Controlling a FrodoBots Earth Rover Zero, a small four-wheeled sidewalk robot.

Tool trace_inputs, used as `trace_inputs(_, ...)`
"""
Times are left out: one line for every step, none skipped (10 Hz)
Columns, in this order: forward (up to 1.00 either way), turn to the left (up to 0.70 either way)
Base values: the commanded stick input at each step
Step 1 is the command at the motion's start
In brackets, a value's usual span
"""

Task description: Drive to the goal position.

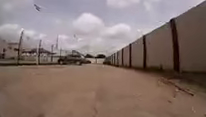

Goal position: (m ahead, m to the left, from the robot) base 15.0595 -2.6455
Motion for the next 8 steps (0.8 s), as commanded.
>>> trace_inputs(0.70, 0.00)
trace_inputs(0.70, 0.00)
trace_inputs(0.70, 0.00)
trace_inputs(0.70, 0.00)
trace_inputs(0.70, 0.00)
trace_inputs(0.70, 0.00)
trace_inputs(0.70, 0.00)
trace_inputs(0.70, 0.00)
